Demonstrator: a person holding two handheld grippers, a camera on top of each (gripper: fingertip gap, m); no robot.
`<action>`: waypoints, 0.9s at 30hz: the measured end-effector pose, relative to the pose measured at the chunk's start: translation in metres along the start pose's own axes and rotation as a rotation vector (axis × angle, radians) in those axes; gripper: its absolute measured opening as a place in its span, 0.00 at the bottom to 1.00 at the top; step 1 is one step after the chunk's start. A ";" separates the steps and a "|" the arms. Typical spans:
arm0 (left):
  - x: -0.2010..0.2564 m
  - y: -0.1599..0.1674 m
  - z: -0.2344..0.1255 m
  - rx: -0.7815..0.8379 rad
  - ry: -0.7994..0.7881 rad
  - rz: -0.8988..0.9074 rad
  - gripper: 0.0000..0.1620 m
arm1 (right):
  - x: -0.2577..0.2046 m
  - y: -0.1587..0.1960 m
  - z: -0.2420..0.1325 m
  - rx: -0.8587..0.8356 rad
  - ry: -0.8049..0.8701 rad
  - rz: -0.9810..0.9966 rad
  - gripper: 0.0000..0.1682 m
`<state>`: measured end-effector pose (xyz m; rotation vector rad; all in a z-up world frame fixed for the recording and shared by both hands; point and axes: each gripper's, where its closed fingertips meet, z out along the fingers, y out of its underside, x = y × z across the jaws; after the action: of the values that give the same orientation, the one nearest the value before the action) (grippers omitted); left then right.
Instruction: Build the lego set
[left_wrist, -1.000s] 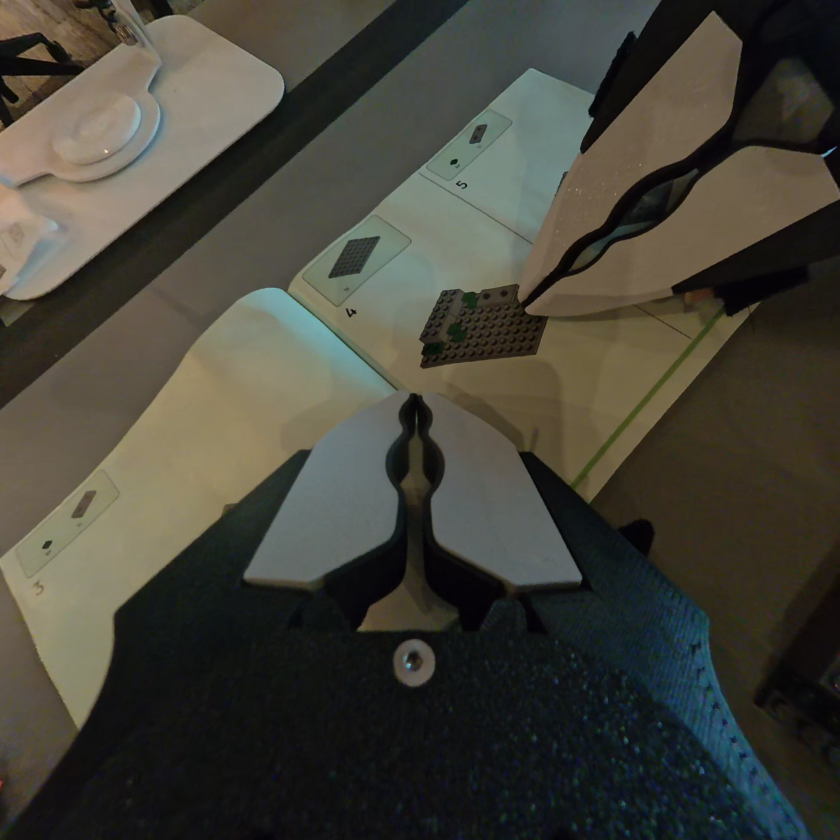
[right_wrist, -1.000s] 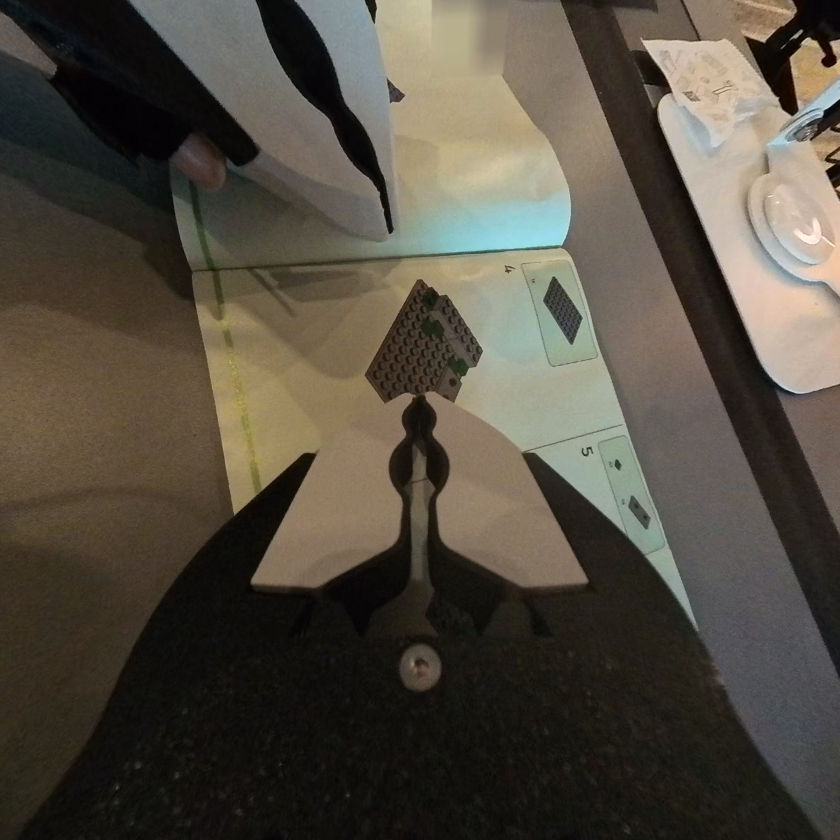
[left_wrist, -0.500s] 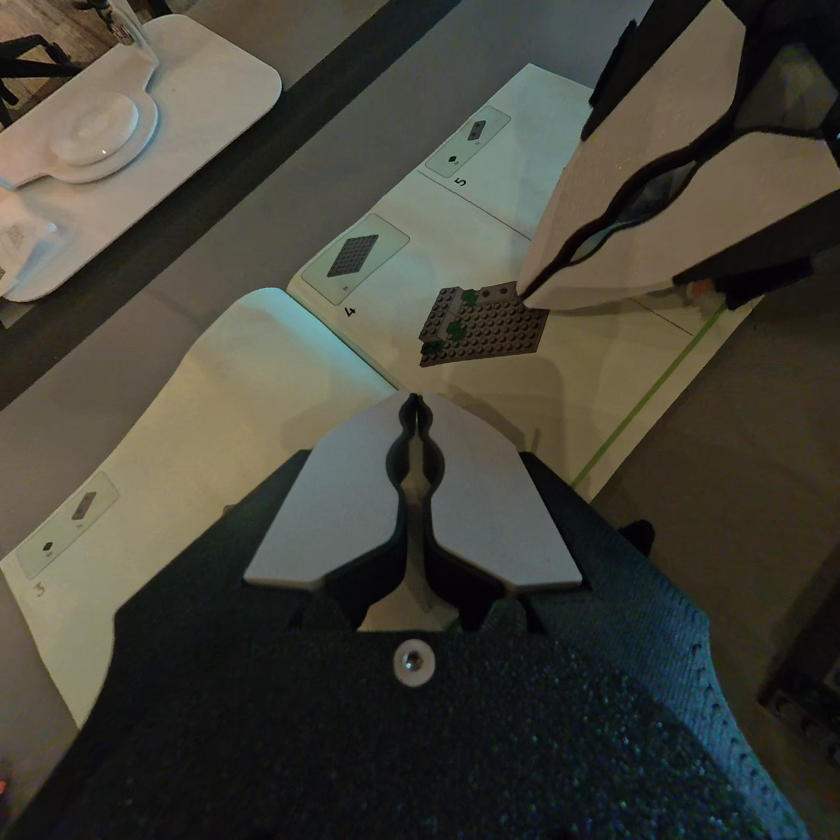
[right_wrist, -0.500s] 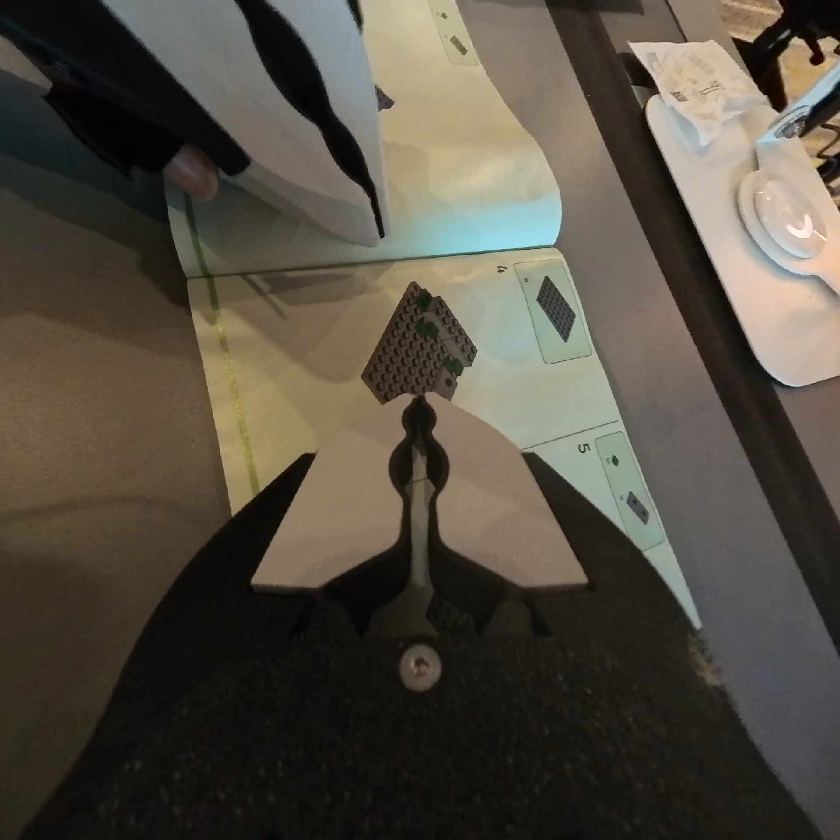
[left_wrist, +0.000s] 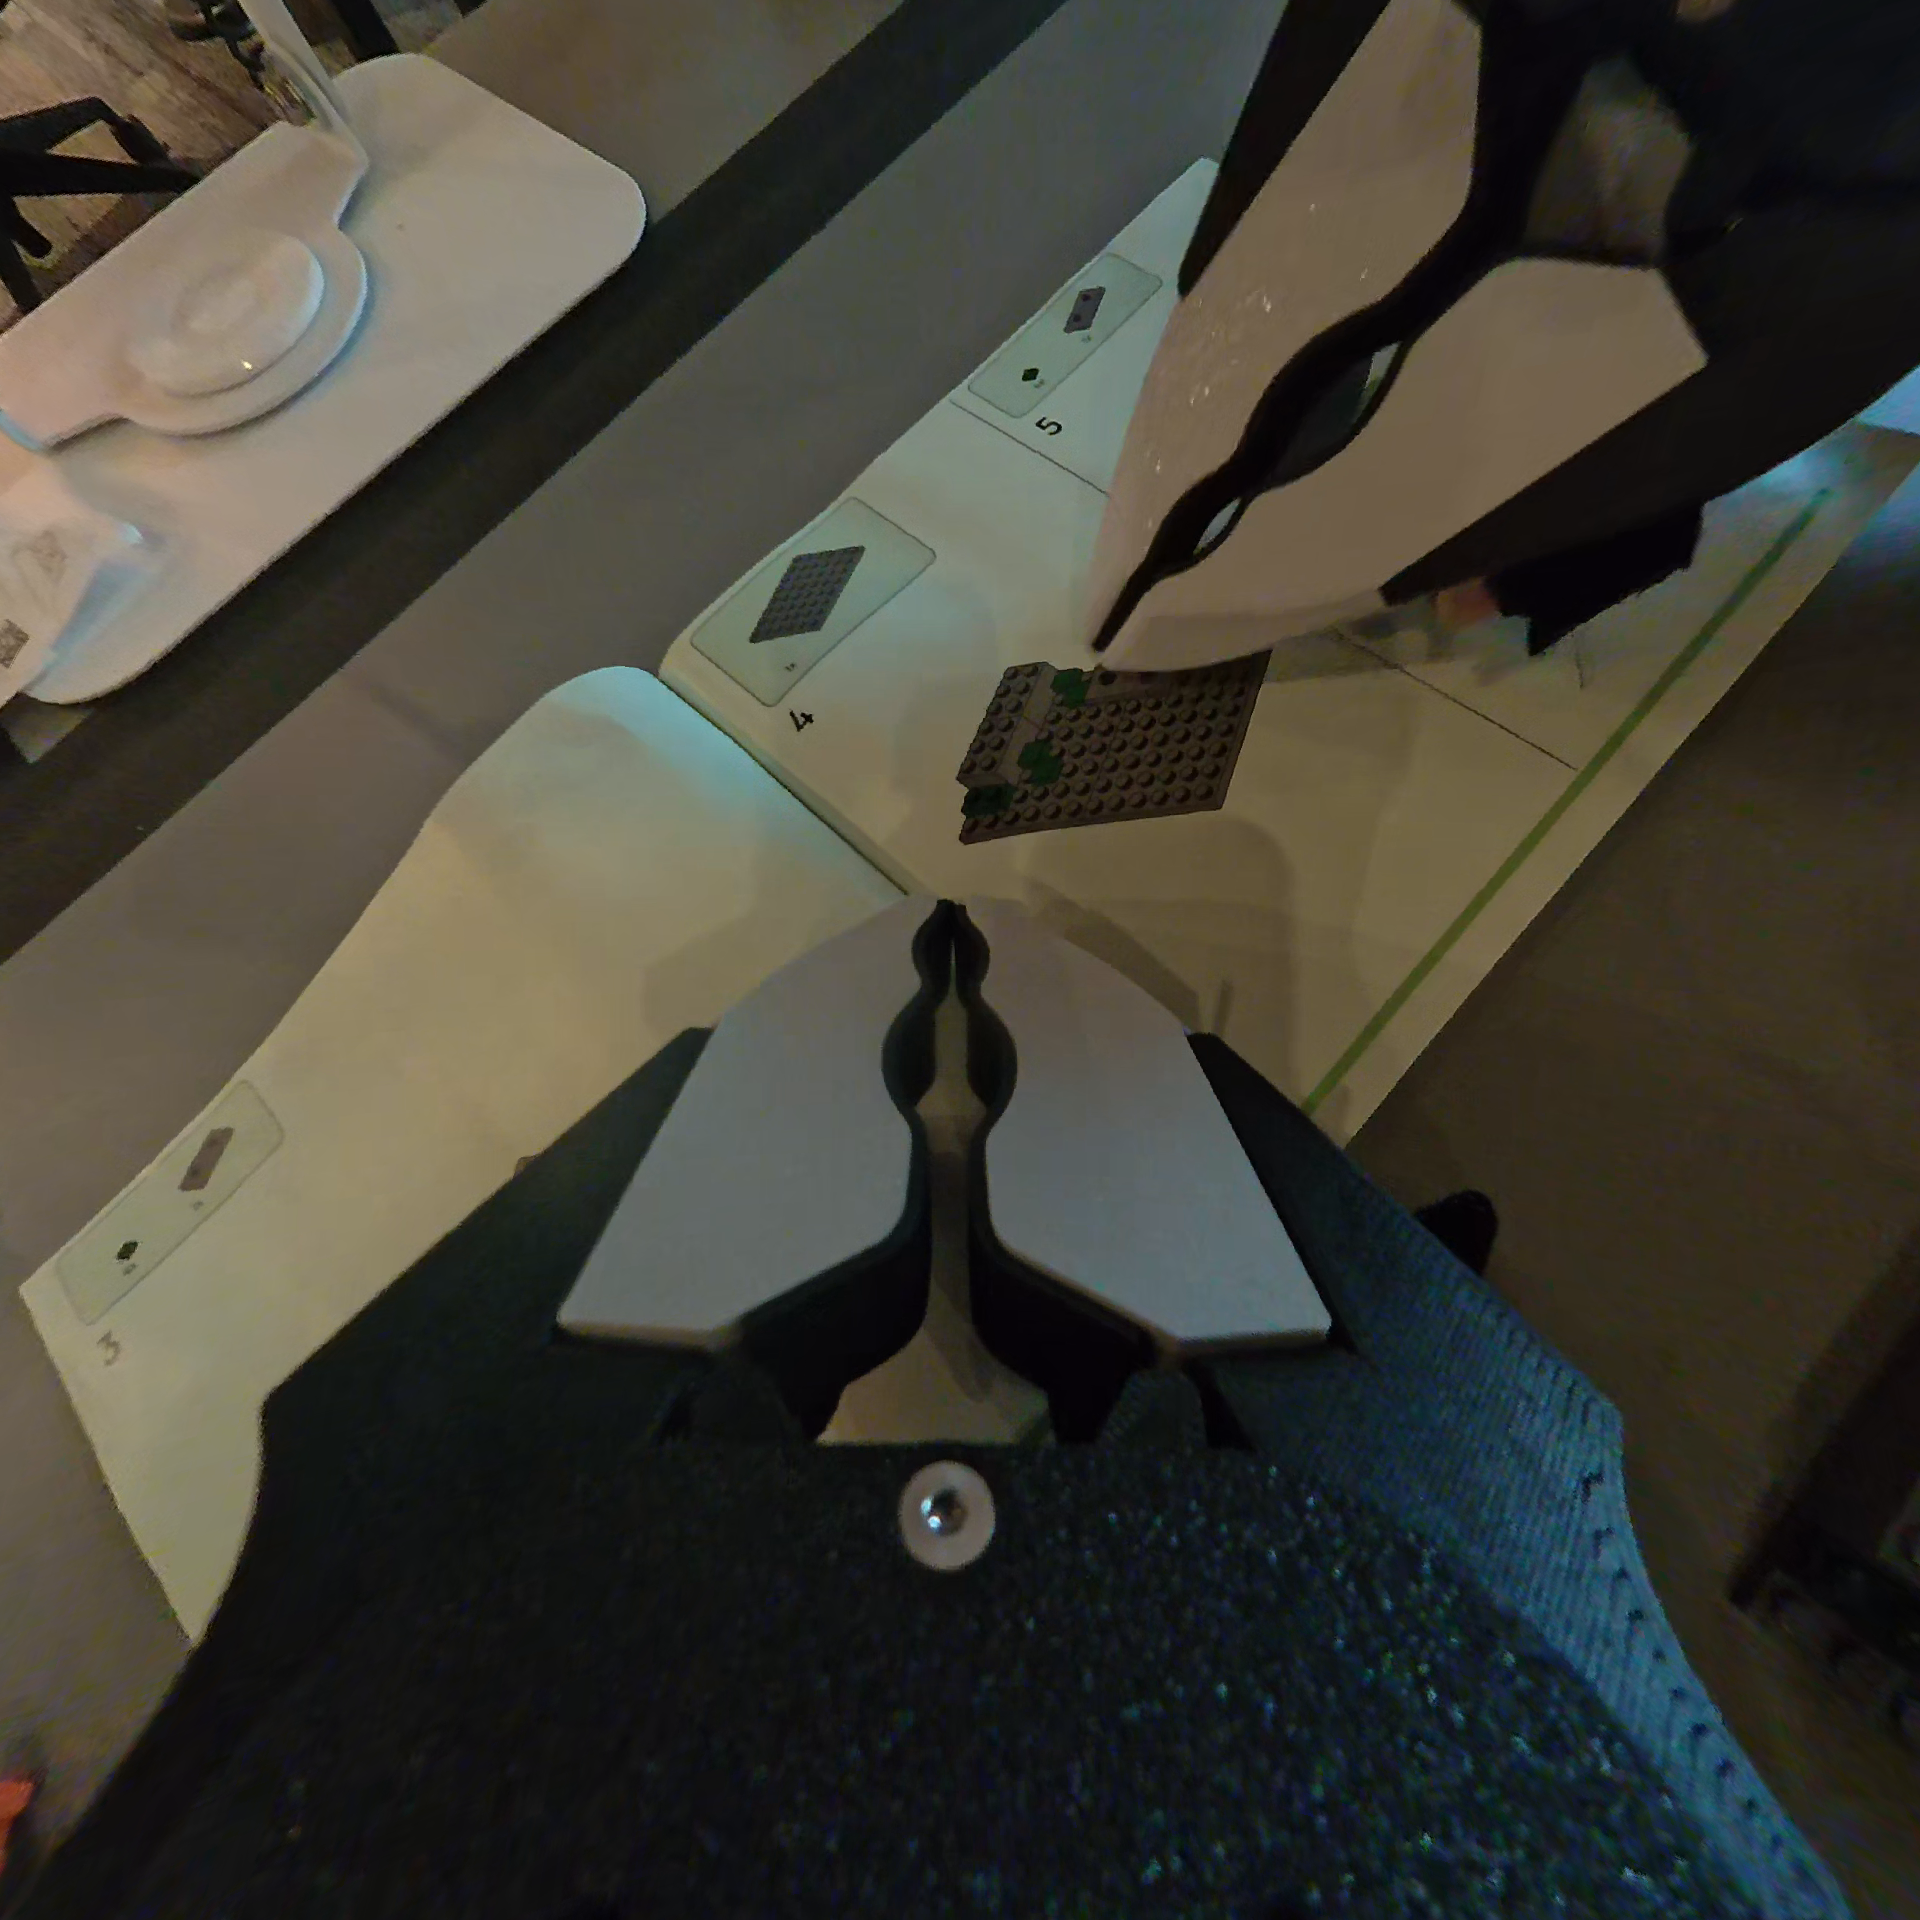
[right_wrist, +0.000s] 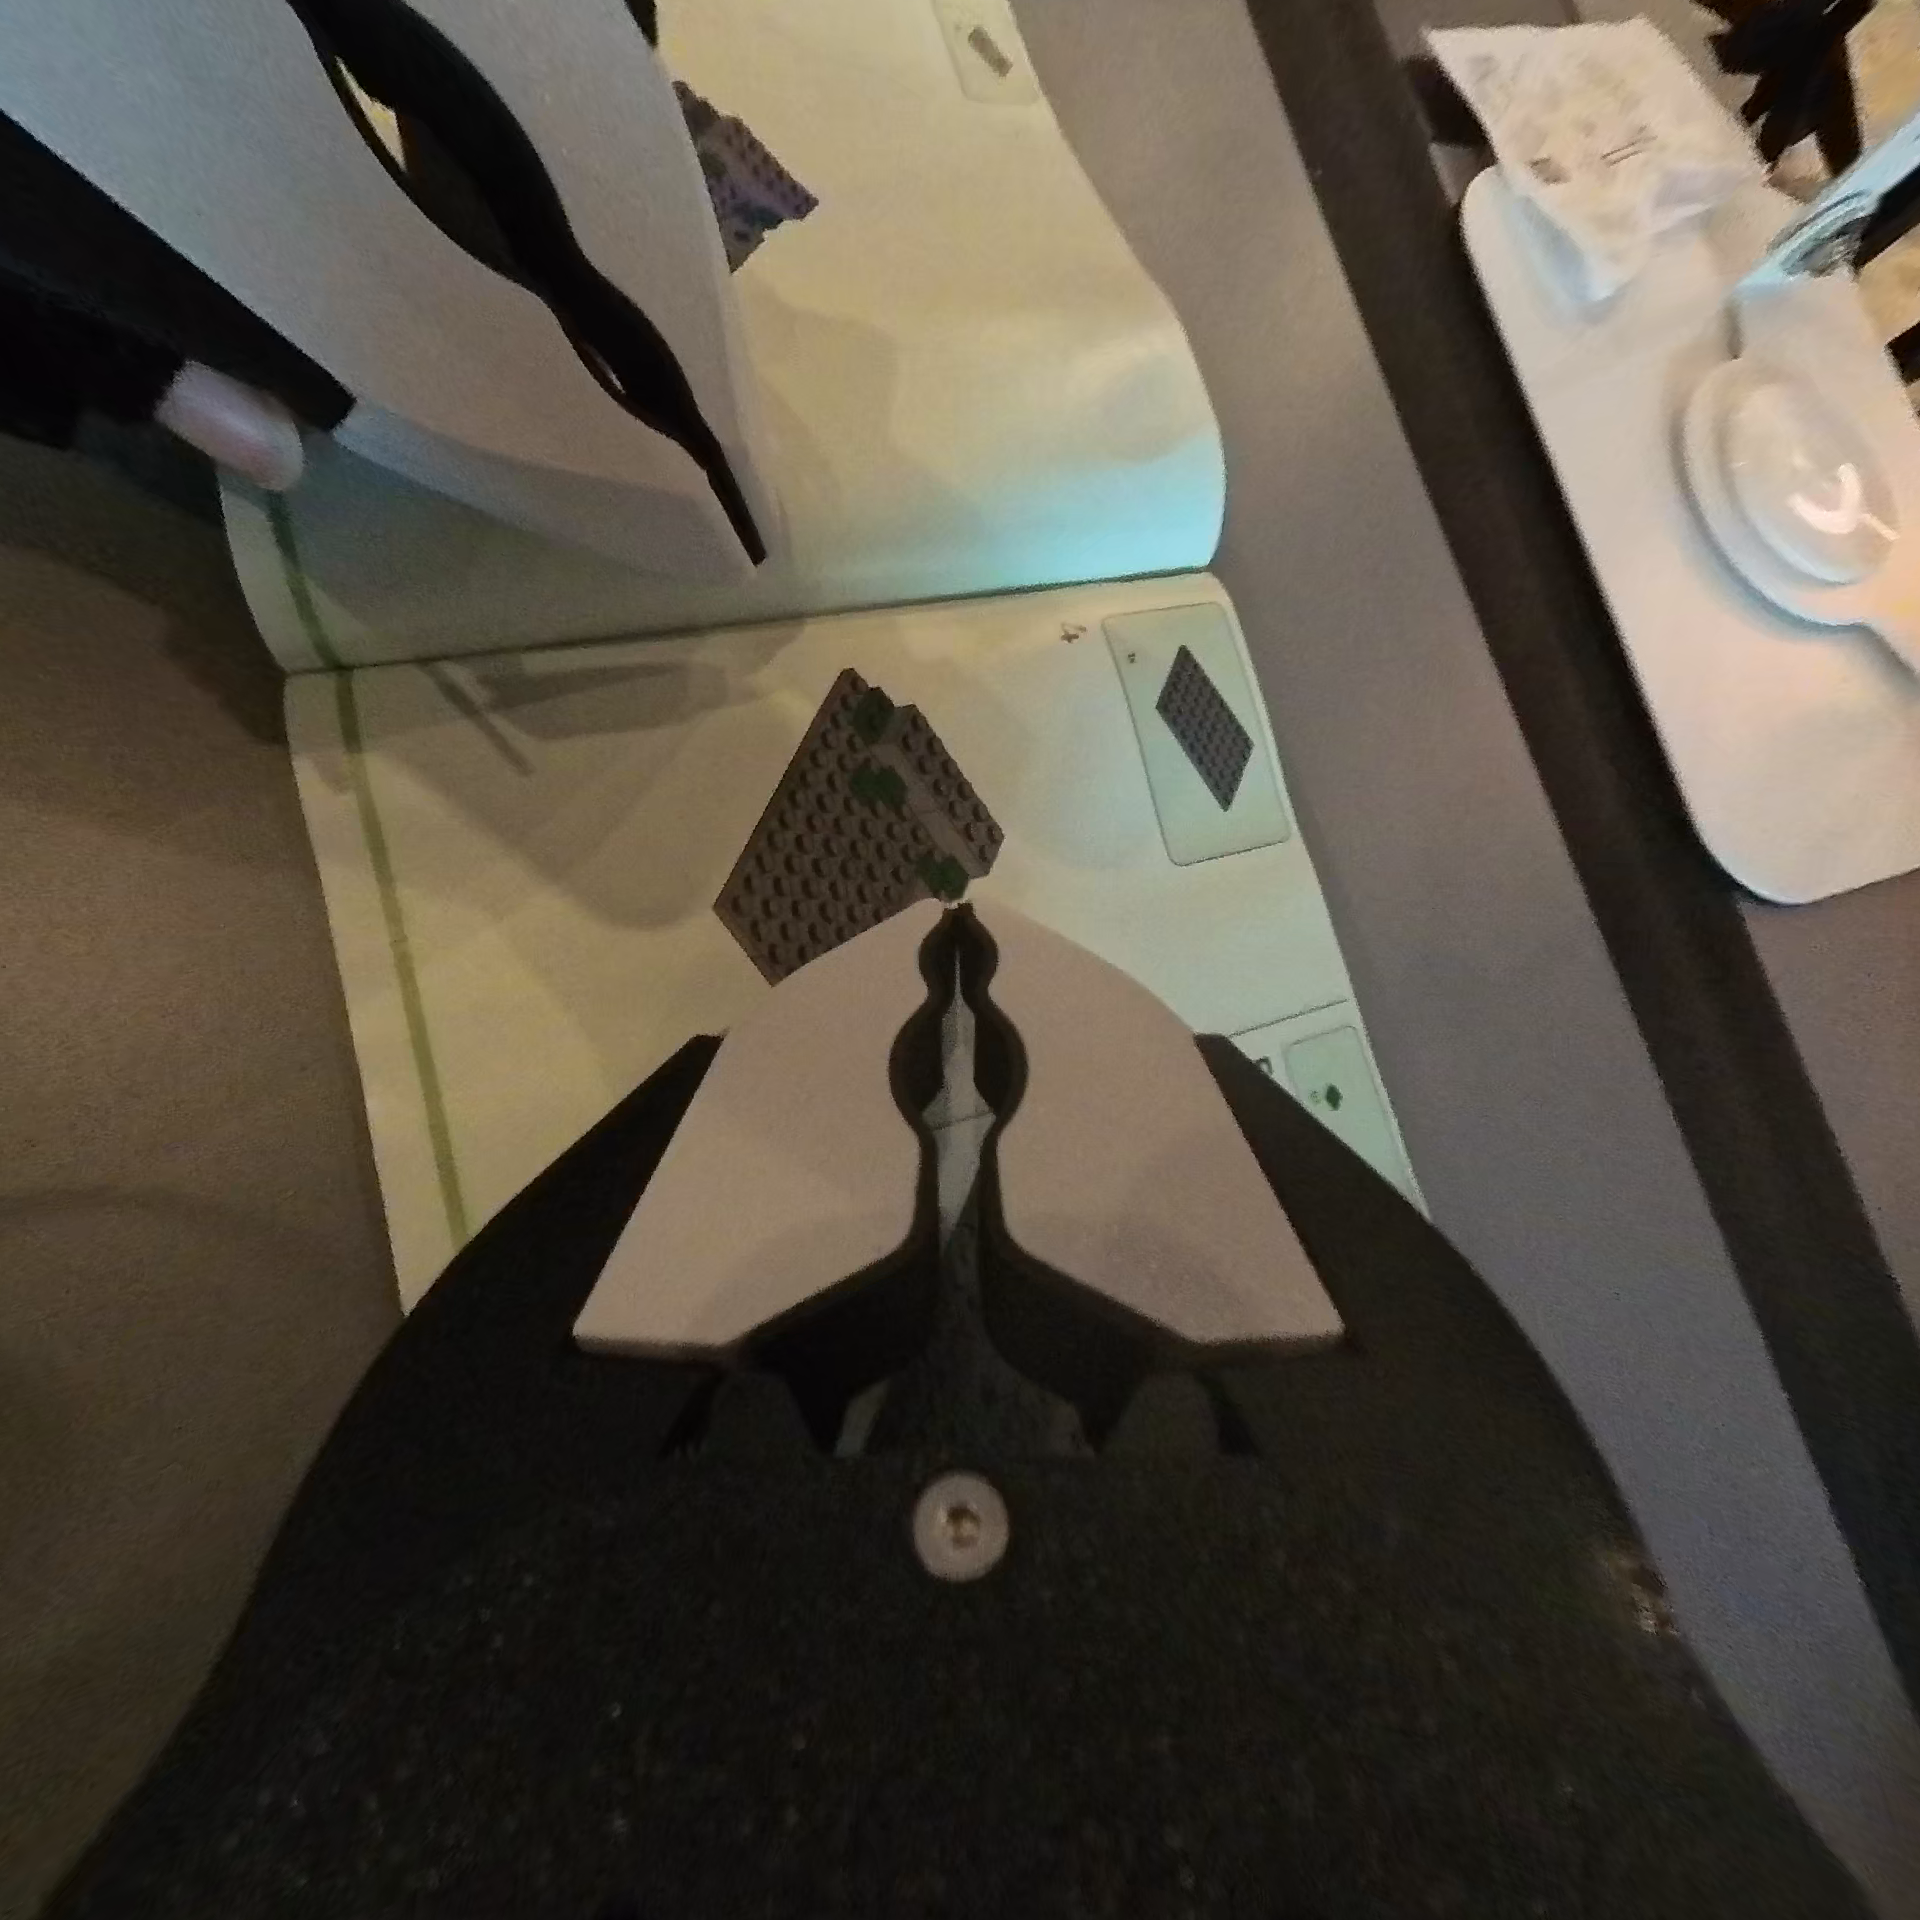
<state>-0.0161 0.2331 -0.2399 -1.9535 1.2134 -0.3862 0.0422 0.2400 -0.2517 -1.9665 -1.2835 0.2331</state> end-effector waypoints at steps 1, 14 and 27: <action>0.000 0.000 0.000 0.000 -0.001 0.000 0.00 | 0.000 0.001 0.000 -0.004 0.000 -0.001 0.00; 0.000 0.001 0.001 -0.004 0.001 0.003 0.00 | -0.014 0.007 -0.010 -0.023 -0.018 -0.002 0.00; 0.000 0.000 0.000 -0.002 -0.001 0.001 0.00 | -0.026 0.002 -0.009 -0.011 -0.047 -0.020 0.00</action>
<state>-0.0165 0.2334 -0.2402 -1.9543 1.2147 -0.3829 0.0359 0.2135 -0.2536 -1.9671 -1.3371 0.2645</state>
